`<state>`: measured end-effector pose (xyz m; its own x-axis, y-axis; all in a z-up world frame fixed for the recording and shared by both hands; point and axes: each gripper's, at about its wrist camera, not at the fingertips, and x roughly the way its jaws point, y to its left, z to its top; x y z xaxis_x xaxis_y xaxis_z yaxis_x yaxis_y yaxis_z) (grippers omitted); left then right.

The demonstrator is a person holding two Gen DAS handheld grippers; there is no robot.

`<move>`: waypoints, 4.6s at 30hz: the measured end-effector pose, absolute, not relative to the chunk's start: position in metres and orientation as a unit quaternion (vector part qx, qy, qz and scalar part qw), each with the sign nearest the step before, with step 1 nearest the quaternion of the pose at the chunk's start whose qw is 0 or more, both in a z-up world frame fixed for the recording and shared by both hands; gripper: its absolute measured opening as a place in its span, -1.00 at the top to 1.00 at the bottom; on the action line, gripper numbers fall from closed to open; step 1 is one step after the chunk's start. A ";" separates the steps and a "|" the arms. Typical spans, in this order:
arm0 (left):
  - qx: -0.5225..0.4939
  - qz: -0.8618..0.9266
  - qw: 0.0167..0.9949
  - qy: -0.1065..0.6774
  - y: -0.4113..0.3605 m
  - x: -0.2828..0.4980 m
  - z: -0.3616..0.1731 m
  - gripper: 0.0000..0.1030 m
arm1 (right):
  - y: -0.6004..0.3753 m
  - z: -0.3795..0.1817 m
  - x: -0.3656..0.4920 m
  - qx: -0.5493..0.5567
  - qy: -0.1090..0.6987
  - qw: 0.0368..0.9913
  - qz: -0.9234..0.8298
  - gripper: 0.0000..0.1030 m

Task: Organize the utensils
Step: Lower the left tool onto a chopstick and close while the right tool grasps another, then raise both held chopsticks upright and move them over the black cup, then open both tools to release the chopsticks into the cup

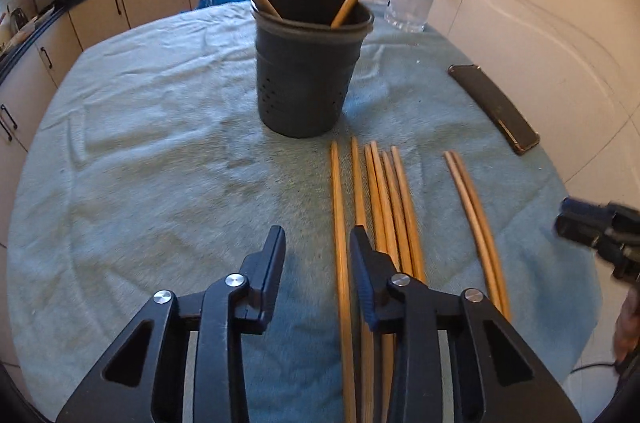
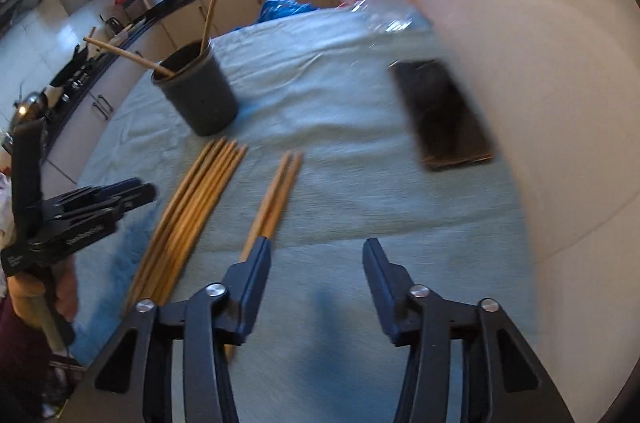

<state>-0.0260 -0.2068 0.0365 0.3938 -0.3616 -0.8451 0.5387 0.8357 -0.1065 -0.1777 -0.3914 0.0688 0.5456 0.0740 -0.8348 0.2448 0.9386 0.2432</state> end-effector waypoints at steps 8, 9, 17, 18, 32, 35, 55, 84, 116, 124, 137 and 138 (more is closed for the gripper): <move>0.117 -0.272 0.821 0.488 -0.231 -0.005 0.019 0.52 | -0.375 0.033 -0.136 0.164 0.487 0.857 -0.046 0.22; 0.126 -0.270 0.821 0.487 -0.235 -0.003 0.018 0.53 | -0.375 0.030 -0.134 0.163 0.489 0.856 -0.047 0.24; 0.136 -0.254 0.827 0.484 -0.236 0.008 0.018 0.86 | -0.370 0.025 -0.117 0.142 0.487 0.860 -0.058 0.28; 0.127 -0.254 0.825 0.488 -0.233 0.010 0.018 0.87 | -0.367 0.025 -0.115 0.129 0.488 0.861 -0.063 0.28; 0.093 -0.247 0.798 0.542 -0.203 0.021 0.023 0.88 | -0.367 0.027 -0.112 0.098 0.539 0.833 -0.074 0.74; 0.107 -0.246 0.804 0.531 -0.214 0.020 0.020 0.88 | -0.365 0.027 -0.104 0.088 0.550 0.826 -0.080 0.73; 0.051 -0.245 0.877 0.411 -0.159 -0.042 0.107 0.89 | -0.362 0.105 -0.143 0.125 0.412 0.900 -0.065 0.87; 0.053 -0.260 0.933 0.243 -0.121 -0.148 0.214 0.89 | -0.318 0.196 -0.216 0.080 0.286 0.954 -0.043 0.87; -0.014 -0.241 0.927 0.286 -0.206 0.049 0.244 0.89 | -0.351 0.231 -0.032 0.181 0.200 0.961 -0.056 0.87; -0.014 -0.233 0.922 0.310 -0.206 0.061 0.219 0.87 | -0.363 0.185 -0.007 0.202 0.257 0.943 -0.055 0.85; -0.028 -0.237 0.933 0.268 -0.170 0.004 0.249 0.15 | -0.373 0.204 -0.038 0.223 0.240 0.943 -0.061 0.00; -0.030 -0.238 0.935 0.262 -0.163 -0.006 0.252 0.11 | -0.372 0.207 -0.044 0.221 0.238 0.944 -0.061 -0.02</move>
